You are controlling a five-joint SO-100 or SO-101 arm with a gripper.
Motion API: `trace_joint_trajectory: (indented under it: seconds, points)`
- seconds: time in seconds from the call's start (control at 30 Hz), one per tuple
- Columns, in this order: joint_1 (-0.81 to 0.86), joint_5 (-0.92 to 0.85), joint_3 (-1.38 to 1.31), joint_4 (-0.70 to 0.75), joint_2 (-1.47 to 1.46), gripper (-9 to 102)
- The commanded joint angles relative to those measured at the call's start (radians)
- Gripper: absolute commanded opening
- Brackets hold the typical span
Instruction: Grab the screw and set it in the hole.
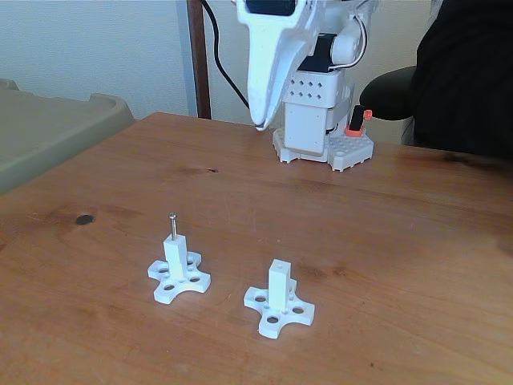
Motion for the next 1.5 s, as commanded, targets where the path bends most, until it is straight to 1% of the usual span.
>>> trace_joint_trajectory:
  seconds: [0.0, 0.37, 0.63, 1.17, 1.47]
  points:
    - [-0.002, 0.011, -0.15, -0.028, -0.112, -4]
    - [0.003, 0.051, -0.394, 0.012, -0.42, -4]
    - [0.012, 0.066, -0.548, 0.037, -0.578, 3]
    - [0.063, 0.077, -0.716, 0.04, -0.815, 9]
    - [0.058, 0.08, -0.81, 0.066, -0.923, 10]
